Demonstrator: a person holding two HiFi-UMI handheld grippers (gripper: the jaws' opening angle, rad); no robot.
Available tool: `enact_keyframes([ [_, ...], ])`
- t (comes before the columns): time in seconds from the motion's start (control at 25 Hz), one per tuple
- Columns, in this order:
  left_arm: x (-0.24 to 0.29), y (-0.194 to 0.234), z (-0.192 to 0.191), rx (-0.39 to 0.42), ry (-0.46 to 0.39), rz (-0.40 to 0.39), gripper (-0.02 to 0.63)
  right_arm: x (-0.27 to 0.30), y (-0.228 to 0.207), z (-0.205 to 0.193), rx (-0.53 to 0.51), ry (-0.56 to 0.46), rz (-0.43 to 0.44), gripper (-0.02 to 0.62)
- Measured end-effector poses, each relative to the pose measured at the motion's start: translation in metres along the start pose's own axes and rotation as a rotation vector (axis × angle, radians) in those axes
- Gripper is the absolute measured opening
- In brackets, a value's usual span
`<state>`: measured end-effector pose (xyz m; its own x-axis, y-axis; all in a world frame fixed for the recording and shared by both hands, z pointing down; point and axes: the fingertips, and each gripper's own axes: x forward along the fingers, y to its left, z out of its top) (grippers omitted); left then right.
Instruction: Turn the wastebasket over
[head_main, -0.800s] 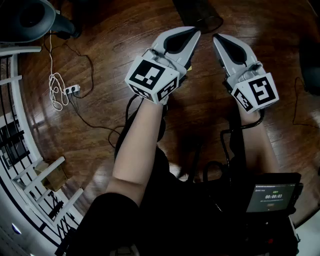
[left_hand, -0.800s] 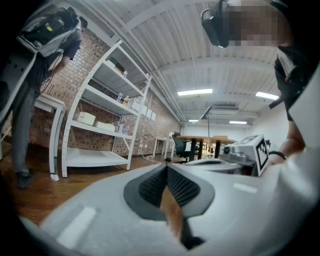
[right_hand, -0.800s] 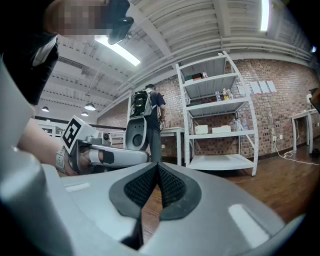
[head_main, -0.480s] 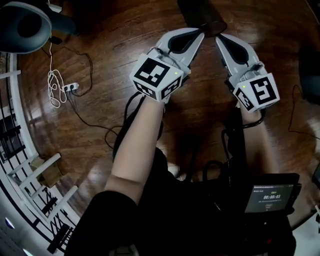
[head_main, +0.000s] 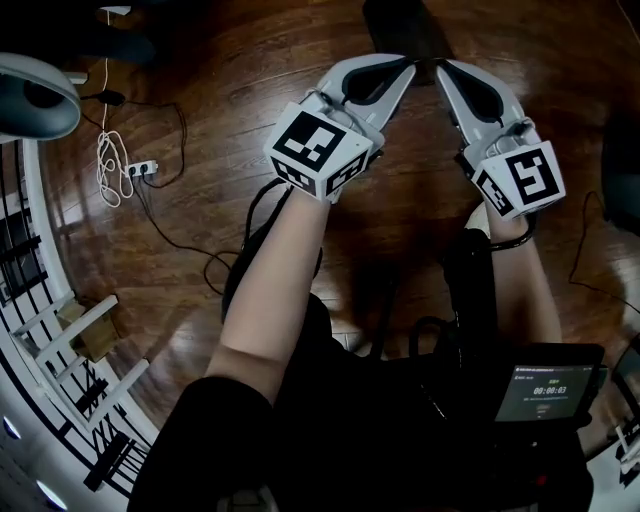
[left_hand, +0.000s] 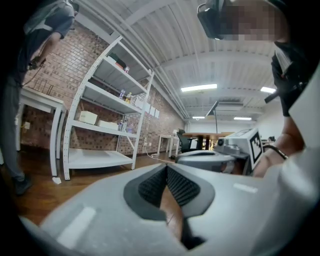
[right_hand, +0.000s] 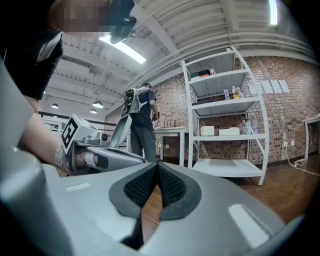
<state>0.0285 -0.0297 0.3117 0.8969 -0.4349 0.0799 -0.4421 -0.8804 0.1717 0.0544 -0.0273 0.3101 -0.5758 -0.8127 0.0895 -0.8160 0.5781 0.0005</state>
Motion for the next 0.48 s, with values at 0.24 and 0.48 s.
enact_keyframes([
  [0.24,0.019,0.006,0.007,-0.002,-0.01,0.012,0.003,0.01,-0.025,0.007,-0.002,-0.006,0.011,0.011],
  [0.48,0.037,0.018,0.003,-0.002,0.01,0.028,0.003,0.025,-0.046,0.007,-0.003,-0.015,0.025,0.01],
])
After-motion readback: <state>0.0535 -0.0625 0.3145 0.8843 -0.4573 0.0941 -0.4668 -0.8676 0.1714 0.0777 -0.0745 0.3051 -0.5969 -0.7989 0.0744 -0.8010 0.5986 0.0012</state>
